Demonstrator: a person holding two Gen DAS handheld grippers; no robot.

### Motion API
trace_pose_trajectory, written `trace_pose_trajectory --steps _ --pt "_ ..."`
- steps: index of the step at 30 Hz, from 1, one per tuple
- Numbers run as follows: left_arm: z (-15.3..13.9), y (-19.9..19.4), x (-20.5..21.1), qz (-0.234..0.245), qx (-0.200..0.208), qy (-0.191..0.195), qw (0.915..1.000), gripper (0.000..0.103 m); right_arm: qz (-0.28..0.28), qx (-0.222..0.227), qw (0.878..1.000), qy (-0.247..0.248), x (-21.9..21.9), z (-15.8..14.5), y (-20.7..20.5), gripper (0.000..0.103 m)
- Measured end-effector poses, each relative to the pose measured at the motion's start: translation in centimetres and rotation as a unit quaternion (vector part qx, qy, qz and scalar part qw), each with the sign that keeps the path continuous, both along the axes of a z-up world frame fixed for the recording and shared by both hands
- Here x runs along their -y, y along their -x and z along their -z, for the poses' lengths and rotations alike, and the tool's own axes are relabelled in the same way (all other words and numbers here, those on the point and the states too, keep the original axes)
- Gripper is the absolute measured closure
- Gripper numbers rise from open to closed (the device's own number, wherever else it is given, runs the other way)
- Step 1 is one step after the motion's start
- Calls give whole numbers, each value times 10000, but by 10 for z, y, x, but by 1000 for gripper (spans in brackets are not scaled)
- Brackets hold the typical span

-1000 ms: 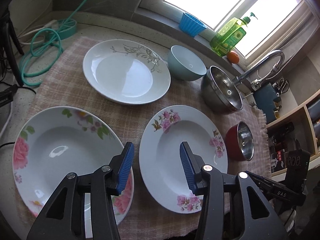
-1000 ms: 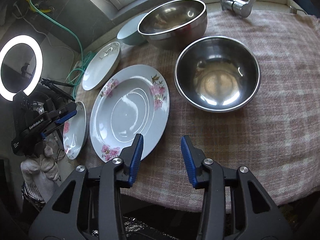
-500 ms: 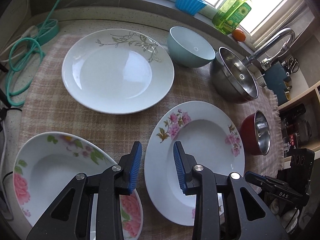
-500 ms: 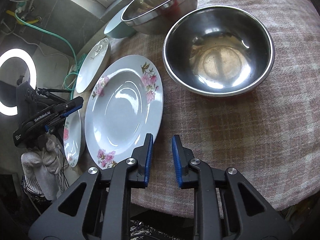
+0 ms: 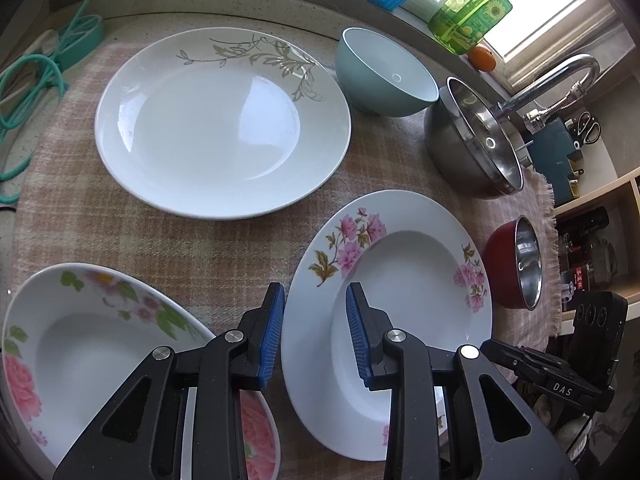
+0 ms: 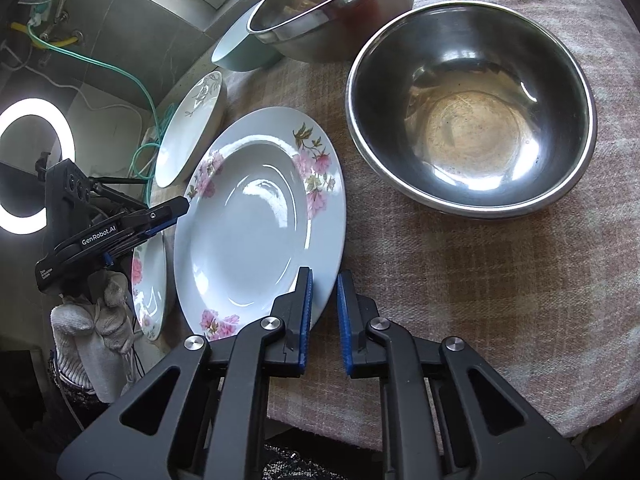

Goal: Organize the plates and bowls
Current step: 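Move both grippers toward the rim of the pink-rose deep plate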

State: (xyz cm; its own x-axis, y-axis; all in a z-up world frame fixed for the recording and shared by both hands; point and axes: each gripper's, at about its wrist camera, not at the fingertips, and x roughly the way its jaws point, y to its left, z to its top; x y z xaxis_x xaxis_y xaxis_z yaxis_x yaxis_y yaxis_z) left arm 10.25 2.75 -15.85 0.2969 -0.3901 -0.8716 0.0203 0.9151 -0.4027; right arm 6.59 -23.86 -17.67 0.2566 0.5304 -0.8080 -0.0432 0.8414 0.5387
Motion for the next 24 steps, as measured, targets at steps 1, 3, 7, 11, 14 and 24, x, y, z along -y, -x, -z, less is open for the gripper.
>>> trace_pose_trajectory --steps 1,3,7,11,14,24 --pt "0 0 2 2 9 -15 10000 73 -11 -2 10000 2 0 0 -1 90" --pt "-1 1 4 14 26 -50 10000 73 -24 -4 10000 1 0 1 -2 90" --pt "-1 5 9 32 39 -94 9999 73 -61 23 9999 85 4 0 3 90" --pt "-1 13 11 31 27 -83 10000 73 -81 -12 9999 104 7 0 3 90" --pt "-1 20 14 -26 3 -51 10000 73 -118 -20 9998 153 8 0 2 90" --pt "-1 43 22 -150 -33 -56 9999 73 -262 -50 9994 235 14 -1 6 90"
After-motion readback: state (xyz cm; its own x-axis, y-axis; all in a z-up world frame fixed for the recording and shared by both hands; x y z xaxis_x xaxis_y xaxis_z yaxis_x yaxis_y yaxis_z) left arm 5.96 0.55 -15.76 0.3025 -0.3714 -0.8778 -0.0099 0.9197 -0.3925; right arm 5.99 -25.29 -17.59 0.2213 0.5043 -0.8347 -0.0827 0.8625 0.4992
